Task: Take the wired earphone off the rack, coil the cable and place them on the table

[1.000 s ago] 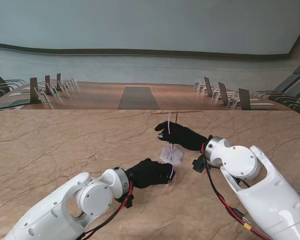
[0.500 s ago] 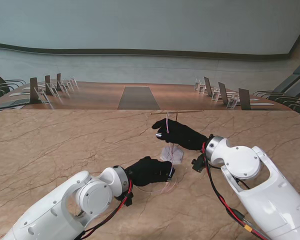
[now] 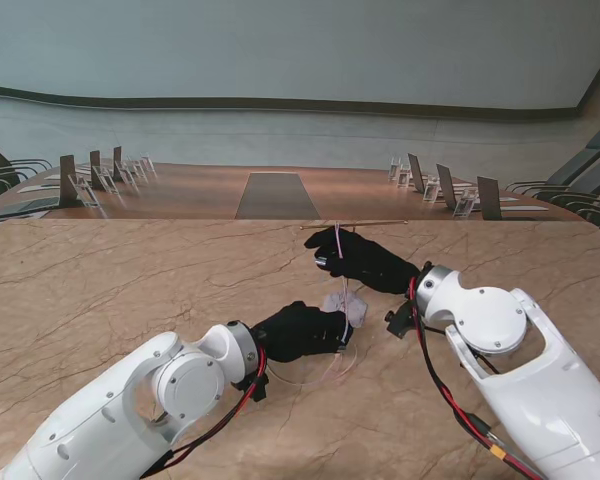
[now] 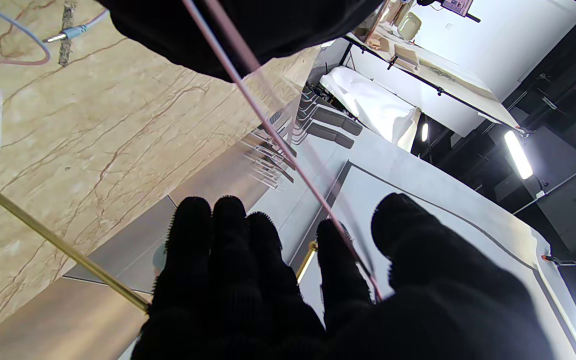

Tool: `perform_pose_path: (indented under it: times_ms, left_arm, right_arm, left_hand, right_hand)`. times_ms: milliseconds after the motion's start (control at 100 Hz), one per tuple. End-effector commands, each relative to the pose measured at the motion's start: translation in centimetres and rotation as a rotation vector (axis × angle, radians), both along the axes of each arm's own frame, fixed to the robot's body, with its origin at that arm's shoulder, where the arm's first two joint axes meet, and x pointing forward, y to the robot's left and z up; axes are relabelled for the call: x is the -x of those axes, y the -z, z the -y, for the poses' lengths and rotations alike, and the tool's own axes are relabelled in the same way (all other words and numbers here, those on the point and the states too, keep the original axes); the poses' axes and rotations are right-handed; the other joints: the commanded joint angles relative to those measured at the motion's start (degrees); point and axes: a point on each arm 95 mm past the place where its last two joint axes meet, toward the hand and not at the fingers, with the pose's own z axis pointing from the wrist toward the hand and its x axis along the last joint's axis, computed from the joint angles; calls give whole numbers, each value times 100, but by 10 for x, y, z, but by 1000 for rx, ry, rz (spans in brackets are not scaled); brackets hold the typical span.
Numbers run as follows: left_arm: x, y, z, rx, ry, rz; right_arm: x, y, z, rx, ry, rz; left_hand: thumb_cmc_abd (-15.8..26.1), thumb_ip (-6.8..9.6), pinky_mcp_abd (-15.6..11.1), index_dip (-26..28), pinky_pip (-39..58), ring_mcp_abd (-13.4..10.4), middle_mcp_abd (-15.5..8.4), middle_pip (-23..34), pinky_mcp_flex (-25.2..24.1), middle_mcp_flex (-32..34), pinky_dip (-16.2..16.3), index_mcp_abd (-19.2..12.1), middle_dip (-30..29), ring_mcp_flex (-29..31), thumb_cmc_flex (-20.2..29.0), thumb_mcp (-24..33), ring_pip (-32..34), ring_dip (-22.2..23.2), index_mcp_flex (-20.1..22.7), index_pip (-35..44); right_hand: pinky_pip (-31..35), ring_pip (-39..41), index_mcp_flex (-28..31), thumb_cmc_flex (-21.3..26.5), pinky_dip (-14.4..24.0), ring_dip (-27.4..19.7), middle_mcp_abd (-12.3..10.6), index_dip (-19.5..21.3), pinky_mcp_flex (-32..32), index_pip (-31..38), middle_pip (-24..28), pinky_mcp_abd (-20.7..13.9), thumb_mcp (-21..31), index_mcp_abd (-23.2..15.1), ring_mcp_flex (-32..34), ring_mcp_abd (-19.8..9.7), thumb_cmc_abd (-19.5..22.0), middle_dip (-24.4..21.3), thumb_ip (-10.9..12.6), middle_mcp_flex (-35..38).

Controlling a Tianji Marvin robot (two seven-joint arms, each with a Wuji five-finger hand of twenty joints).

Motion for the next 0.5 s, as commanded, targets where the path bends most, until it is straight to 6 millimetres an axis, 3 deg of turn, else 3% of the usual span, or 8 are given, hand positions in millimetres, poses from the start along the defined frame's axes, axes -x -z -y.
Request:
perform_pose_path:
  times_ms: [0, 490]
  left_arm:
    - [-2, -4, 3, 9, 7, 3]
    - [-5, -12, 6, 20, 13, 13]
  right_arm:
    - [1, -8, -3, -14, -13, 21]
    - [-3, -17, -5, -77, -20, 56]
  left_hand:
    - [10, -54, 53, -14, 14, -121, -87, -16, -5, -81, 19, 20, 0, -14, 431, -20, 57, -52, -167, 168]
    - [-1, -54, 66, -31, 101, -100, -79, -2, 51, -56, 47, 36, -33, 23, 425, -19, 70, -52, -154, 160]
  right_hand:
    - [232, 91, 80, 185, -80, 29, 37, -28, 95, 90, 111, -103, 139, -153, 149, 97, 287, 87, 191, 121]
    - [221, 89, 21, 291, -94, 30, 43, -63, 147, 164, 170, -89, 270, -173, 164, 90, 283, 112, 139, 78]
